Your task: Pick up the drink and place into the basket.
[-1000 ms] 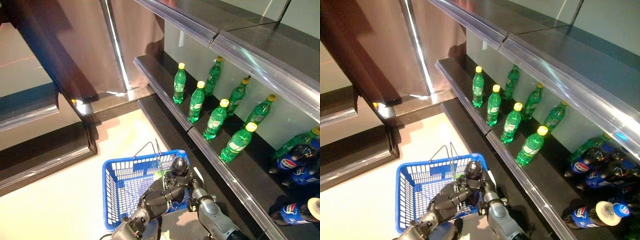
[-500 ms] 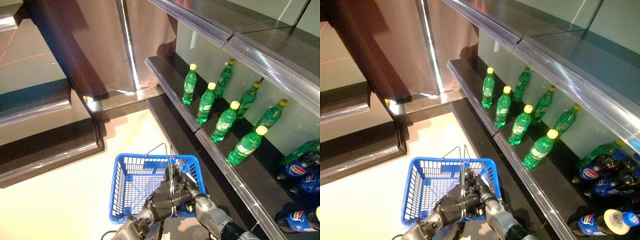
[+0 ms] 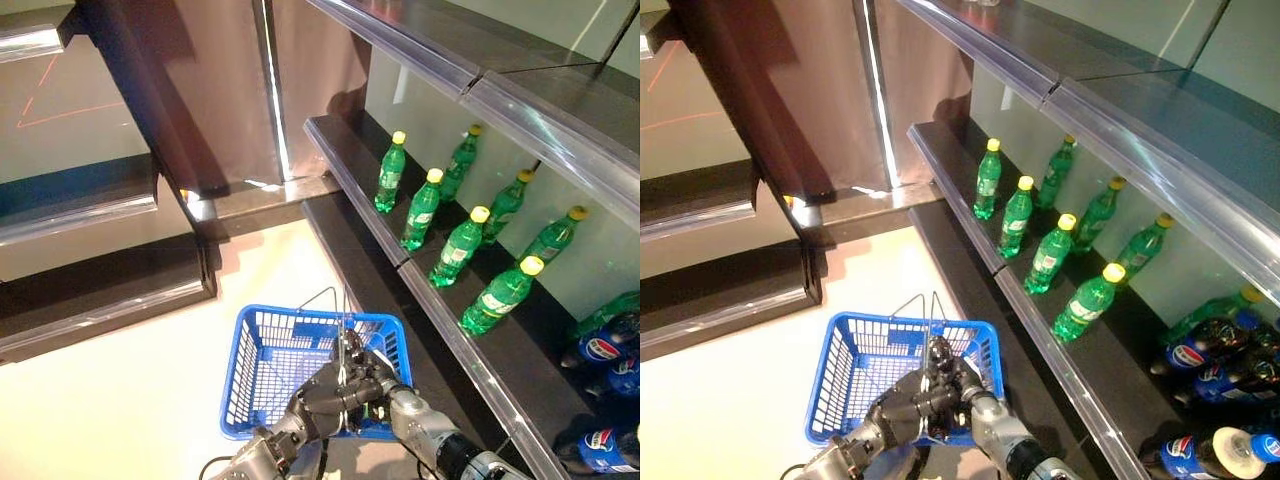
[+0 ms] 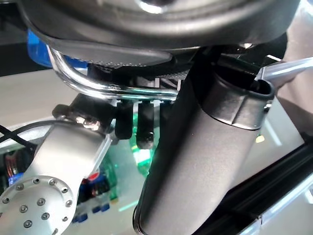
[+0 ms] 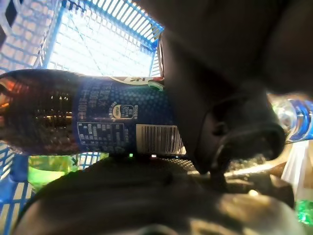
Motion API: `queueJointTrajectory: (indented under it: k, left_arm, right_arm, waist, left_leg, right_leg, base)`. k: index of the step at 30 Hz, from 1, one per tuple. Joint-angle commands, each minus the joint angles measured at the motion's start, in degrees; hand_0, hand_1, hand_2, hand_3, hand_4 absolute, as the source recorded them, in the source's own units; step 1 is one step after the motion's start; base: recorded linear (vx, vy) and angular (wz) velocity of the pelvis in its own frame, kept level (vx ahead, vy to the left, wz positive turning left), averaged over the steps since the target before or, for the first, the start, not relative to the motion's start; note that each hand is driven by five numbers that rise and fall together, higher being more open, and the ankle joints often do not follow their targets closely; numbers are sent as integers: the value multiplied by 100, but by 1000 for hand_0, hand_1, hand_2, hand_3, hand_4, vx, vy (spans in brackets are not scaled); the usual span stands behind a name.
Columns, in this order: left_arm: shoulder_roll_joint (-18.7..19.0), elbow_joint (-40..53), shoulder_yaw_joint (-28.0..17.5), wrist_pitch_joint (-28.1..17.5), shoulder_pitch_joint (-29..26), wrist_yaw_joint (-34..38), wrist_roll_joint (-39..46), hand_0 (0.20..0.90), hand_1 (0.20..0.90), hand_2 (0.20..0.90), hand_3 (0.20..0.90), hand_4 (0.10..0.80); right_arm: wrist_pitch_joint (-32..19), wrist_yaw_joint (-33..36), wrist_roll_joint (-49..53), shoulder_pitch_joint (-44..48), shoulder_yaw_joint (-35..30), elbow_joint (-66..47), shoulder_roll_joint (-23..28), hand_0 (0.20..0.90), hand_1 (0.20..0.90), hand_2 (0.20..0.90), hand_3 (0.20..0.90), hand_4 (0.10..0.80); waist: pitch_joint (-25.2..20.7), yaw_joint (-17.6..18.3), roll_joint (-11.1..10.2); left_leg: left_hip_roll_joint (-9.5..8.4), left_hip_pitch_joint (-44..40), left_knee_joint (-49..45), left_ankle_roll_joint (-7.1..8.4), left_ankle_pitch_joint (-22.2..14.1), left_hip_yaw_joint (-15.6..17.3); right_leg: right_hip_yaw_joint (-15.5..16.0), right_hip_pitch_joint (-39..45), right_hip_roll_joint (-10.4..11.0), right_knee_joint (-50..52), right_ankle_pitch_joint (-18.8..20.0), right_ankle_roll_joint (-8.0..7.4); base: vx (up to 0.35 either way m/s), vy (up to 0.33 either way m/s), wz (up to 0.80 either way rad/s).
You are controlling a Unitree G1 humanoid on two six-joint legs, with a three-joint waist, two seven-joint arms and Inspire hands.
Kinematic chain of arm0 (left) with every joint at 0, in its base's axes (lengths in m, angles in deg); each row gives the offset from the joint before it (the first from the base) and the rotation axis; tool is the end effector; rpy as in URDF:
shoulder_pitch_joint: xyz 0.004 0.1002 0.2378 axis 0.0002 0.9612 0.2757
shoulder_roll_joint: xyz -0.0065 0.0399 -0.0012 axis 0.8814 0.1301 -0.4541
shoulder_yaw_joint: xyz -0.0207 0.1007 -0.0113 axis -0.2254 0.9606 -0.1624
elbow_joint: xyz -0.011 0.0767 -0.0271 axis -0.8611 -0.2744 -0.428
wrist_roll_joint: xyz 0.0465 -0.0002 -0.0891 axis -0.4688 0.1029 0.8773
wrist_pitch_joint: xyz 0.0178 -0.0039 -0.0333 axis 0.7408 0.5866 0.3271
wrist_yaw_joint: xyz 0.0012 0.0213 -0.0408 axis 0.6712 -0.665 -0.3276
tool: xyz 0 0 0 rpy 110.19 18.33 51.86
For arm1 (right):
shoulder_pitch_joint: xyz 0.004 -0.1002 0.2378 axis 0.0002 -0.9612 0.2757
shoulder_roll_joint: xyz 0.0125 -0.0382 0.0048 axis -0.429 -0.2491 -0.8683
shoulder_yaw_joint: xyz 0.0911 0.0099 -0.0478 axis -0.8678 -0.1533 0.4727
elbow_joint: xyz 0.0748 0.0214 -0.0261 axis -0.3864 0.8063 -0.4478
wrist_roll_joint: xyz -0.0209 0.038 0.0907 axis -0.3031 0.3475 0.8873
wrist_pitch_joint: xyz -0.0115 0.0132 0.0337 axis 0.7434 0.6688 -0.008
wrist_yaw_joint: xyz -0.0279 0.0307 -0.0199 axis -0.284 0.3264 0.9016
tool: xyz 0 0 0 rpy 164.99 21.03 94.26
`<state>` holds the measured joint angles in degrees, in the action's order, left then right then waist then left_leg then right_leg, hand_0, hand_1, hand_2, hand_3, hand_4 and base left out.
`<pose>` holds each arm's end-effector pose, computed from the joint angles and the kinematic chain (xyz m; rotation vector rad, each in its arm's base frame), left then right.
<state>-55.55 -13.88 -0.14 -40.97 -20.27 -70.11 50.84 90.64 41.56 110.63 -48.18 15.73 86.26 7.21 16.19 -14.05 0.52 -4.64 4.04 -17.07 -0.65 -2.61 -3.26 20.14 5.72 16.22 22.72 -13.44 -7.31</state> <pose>0.1247 0.1289 -0.0349 -0.9245 0.5851 -0.5574 0.1984 -0.0978 -0.0563 0.0625 0.7383 0.2528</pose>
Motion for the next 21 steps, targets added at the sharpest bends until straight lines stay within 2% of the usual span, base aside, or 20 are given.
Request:
queueJointTrajectory:
  k: [1,3,6,12,21]
  left_arm:
    - [-602,1743,725,12,-1,-1287,77,300,300,300,200,100]
    - [-649,1650,696,104,15,-1326,22,300,300,300,200,100]
    - [-669,1592,688,154,26,-1345,4,300,300,300,200,100]
    - [-694,1554,649,326,101,-1360,-62,300,300,300,200,100]
    - [-747,1525,589,494,199,-1342,-163,300,300,300,200,100]
  right_arm:
    - [735,-672,-205,185,210,367,-677,300,300,300,200,100]
    - [686,-474,-937,285,430,516,-623,300,300,300,200,100]
    - [719,-407,-1254,458,476,674,-633,300,300,300,200,100]
    - [606,-323,-1219,611,447,850,-675,300,300,300,200,100]
    - [519,-490,-2480,570,725,942,-640,300,300,300,200,100]
  waist:
    - [-269,-270,-49]
    - [-299,-318,-61]
    - [-315,-356,-69]
    - [-358,-427,-86]
    - [-381,-470,-87]
  left_leg:
    - [499,508,-1225,405,-236,-156]
    - [489,460,-1168,402,-218,-184]
    - [477,409,-1134,393,-218,-218]
    - [459,284,-1064,387,-216,-270]
    - [439,210,-1055,358,-237,-297]
  right_leg:
    - [-190,-164,412,-703,1786,-380]
    - [-195,-142,396,-713,1787,-386]
    - [-201,-118,381,-705,1773,-389]
    - [-191,-54,354,-693,1770,-412]
    - [-193,-19,360,-673,1792,-467]
  base:
    - [40,-5,2]
    - [57,-6,5]
    - [44,-6,1]
    - [61,-8,6]
    - [23,-2,4]
